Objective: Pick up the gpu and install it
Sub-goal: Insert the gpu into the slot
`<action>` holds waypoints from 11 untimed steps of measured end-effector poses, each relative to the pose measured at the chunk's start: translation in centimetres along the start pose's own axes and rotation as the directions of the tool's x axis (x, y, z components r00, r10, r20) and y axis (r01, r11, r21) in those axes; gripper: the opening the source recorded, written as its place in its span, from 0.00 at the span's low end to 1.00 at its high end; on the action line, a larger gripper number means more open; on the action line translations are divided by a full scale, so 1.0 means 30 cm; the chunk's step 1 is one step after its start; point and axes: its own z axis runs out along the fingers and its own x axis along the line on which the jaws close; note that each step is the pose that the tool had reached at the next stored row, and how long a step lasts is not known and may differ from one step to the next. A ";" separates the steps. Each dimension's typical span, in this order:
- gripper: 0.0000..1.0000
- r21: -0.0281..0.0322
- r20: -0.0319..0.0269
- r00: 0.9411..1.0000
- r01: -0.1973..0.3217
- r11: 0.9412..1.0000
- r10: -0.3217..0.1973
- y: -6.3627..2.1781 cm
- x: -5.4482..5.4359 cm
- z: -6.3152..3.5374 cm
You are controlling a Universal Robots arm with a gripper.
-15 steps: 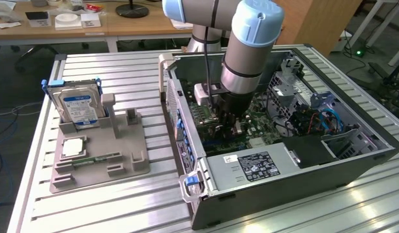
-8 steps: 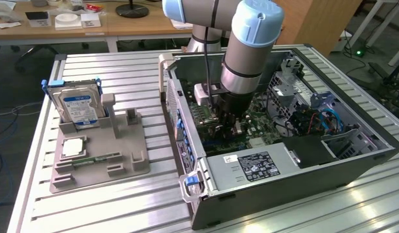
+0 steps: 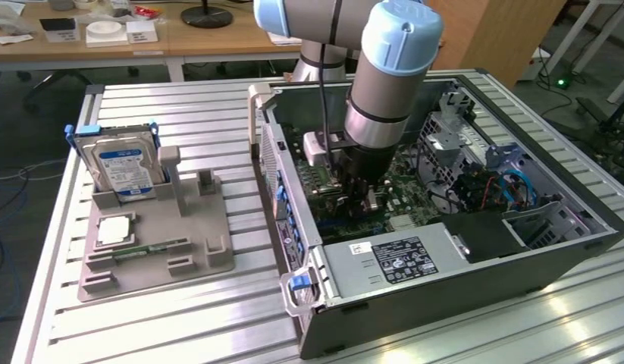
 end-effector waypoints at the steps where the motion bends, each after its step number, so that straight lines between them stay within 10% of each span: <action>1: 0.28 0.000 0.000 1.000 0.000 1.000 0.000 0.001 0.000 0.000; 11: 0.29 -0.001 0.002 1.000 0.001 1.000 -0.001 0.005 -0.001 0.003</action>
